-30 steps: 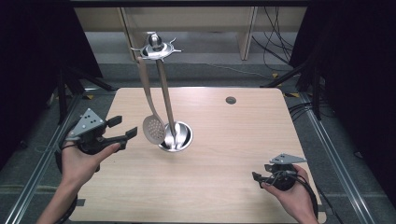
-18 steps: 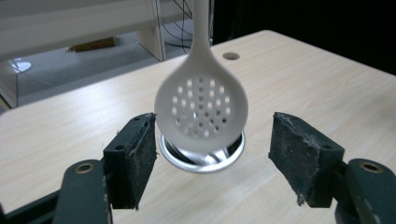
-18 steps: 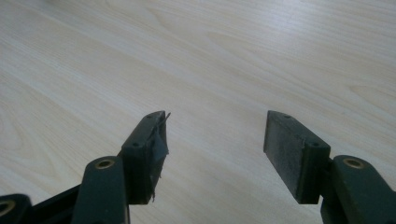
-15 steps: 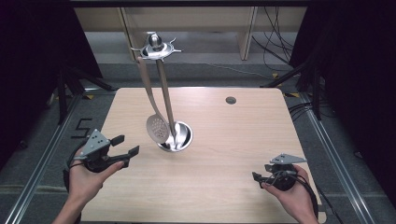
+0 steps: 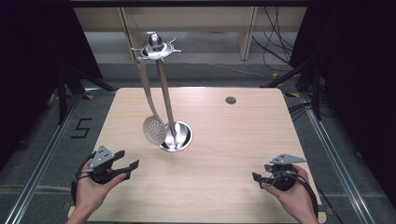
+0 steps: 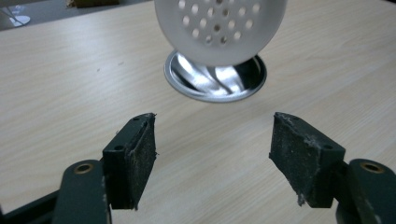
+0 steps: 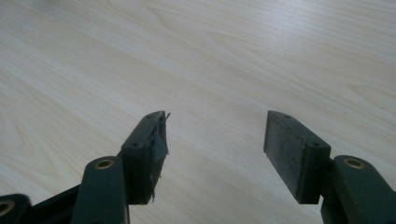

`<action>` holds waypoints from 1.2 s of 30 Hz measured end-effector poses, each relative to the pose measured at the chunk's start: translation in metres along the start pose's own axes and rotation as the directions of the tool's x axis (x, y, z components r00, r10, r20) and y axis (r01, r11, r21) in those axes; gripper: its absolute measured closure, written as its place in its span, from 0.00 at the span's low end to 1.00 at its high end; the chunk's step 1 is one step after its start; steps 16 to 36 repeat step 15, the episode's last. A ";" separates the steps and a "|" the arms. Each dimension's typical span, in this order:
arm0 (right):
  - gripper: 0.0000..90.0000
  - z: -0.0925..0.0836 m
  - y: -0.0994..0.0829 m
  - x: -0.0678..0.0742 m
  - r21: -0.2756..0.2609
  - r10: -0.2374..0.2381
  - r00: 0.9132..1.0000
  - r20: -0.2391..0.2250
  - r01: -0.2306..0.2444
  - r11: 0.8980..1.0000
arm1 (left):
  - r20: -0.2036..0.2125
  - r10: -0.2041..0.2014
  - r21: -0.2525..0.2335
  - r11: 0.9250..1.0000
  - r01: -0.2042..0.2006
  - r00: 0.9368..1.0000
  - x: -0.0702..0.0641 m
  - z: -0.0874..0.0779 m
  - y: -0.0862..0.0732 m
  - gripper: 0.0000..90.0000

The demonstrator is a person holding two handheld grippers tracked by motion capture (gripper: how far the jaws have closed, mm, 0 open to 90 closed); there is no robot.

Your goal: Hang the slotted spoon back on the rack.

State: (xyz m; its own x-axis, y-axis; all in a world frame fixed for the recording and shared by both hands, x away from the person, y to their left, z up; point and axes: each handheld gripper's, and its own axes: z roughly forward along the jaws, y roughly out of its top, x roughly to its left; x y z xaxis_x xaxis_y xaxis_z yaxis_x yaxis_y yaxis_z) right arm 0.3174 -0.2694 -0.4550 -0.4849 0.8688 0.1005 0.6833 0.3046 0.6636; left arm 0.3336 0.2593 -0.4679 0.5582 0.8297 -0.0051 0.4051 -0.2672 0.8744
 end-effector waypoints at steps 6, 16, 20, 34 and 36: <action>0.44 0.000 0.000 0.000 -0.001 -0.001 1.000 -0.001 0.001 1.000 | 0.029 -0.012 0.014 1.000 0.012 1.000 -0.005 0.005 -0.004 0.34; 0.44 0.001 -0.001 -0.001 -0.001 0.012 1.000 -0.001 -0.012 1.000 | 0.035 -0.008 0.013 1.000 0.008 0.999 -0.003 0.006 -0.004 0.34; 0.44 0.001 -0.001 -0.001 -0.001 0.012 1.000 -0.001 -0.012 1.000 | 0.035 -0.008 0.013 1.000 0.008 0.999 -0.003 0.006 -0.004 0.34; 0.44 0.001 -0.001 -0.001 -0.001 0.012 1.000 -0.001 -0.012 1.000 | 0.035 -0.008 0.013 1.000 0.008 0.999 -0.003 0.006 -0.004 0.34; 0.44 0.001 -0.001 -0.001 -0.001 0.012 1.000 -0.001 -0.012 1.000 | 0.035 -0.008 0.013 1.000 0.008 0.999 -0.003 0.006 -0.004 0.34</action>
